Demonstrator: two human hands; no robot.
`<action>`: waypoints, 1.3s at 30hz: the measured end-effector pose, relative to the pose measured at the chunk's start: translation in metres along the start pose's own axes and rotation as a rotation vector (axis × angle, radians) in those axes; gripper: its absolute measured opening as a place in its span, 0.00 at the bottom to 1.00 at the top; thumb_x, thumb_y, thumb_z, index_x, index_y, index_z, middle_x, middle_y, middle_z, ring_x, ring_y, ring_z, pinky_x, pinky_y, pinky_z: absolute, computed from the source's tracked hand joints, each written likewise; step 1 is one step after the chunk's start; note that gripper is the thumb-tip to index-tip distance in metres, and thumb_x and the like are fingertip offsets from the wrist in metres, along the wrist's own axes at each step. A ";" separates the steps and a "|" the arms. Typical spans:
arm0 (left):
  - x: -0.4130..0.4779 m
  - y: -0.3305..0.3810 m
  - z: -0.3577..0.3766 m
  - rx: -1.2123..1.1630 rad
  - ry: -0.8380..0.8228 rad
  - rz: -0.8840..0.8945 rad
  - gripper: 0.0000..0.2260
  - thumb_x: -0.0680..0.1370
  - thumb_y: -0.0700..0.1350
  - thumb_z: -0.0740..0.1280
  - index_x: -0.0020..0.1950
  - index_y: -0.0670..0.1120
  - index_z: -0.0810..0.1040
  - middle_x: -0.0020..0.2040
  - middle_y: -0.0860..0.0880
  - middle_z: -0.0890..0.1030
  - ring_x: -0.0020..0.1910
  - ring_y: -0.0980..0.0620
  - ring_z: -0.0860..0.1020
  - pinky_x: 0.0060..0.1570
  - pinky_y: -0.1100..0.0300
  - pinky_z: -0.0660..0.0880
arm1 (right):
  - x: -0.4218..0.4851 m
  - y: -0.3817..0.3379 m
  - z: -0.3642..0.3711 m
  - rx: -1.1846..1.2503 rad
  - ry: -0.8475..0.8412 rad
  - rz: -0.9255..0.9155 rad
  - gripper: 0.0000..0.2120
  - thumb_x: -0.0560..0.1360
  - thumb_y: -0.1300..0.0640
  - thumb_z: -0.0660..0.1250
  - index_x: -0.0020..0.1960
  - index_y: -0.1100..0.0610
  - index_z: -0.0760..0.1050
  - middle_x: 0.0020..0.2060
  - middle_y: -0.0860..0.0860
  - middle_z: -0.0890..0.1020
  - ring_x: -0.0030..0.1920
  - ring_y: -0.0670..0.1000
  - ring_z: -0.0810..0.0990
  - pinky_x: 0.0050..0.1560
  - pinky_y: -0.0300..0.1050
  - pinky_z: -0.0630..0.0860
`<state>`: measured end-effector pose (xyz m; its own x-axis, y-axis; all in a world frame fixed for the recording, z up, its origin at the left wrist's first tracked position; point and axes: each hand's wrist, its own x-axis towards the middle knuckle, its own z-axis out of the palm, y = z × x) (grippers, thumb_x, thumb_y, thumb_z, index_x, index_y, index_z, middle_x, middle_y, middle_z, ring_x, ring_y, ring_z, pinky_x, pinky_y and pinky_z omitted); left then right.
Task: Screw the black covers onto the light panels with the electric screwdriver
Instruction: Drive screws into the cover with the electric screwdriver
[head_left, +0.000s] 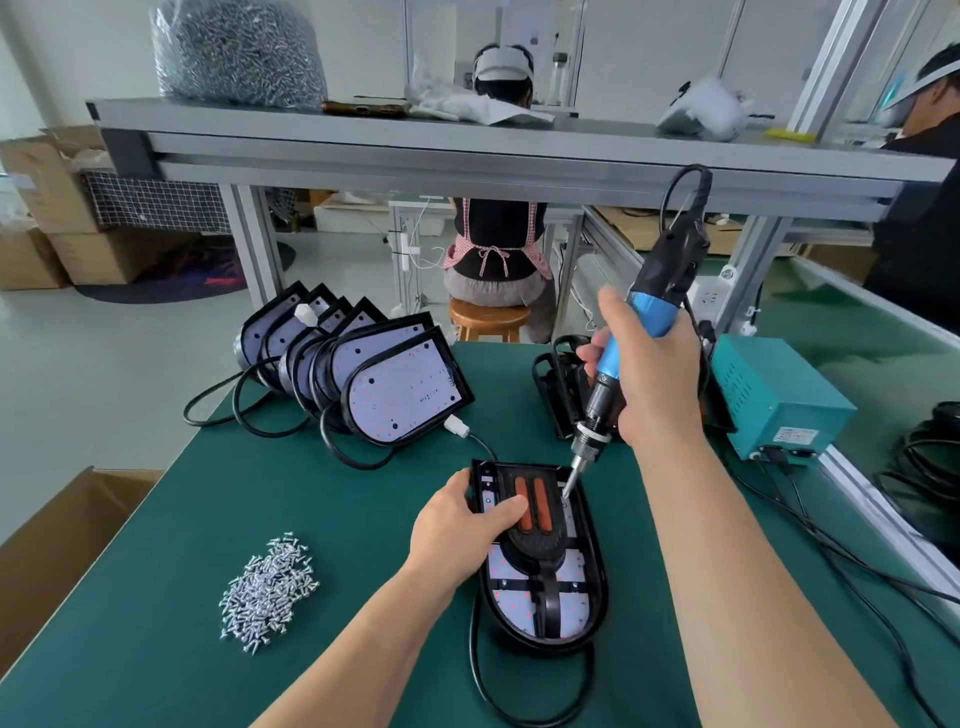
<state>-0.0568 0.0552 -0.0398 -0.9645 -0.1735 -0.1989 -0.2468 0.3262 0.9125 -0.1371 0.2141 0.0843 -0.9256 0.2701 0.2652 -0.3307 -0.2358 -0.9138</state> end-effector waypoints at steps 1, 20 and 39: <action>0.000 -0.001 0.000 0.009 0.004 0.007 0.11 0.72 0.57 0.74 0.50 0.59 0.77 0.44 0.60 0.84 0.47 0.59 0.81 0.52 0.55 0.79 | 0.003 0.004 -0.015 -0.022 0.043 0.061 0.13 0.76 0.52 0.75 0.53 0.56 0.73 0.30 0.50 0.79 0.29 0.50 0.81 0.30 0.41 0.76; -0.008 -0.017 -0.004 -0.032 -0.017 0.116 0.14 0.75 0.57 0.71 0.59 0.64 0.73 0.50 0.67 0.83 0.52 0.66 0.80 0.56 0.62 0.75 | -0.024 0.095 -0.126 -0.865 0.321 0.367 0.25 0.75 0.59 0.72 0.66 0.62 0.66 0.59 0.61 0.74 0.47 0.57 0.77 0.40 0.48 0.73; -0.015 -0.024 -0.002 0.050 0.070 0.270 0.25 0.78 0.56 0.68 0.74 0.54 0.67 0.54 0.68 0.79 0.57 0.64 0.77 0.58 0.64 0.71 | -0.081 0.076 -0.054 -0.436 -0.266 0.709 0.28 0.74 0.33 0.69 0.66 0.50 0.74 0.60 0.42 0.76 0.63 0.47 0.75 0.62 0.46 0.69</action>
<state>-0.0365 0.0485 -0.0577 -0.9877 -0.1369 0.0759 0.0124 0.4148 0.9098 -0.0775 0.2252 -0.0235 -0.9168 -0.0446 -0.3969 0.3889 0.1272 -0.9125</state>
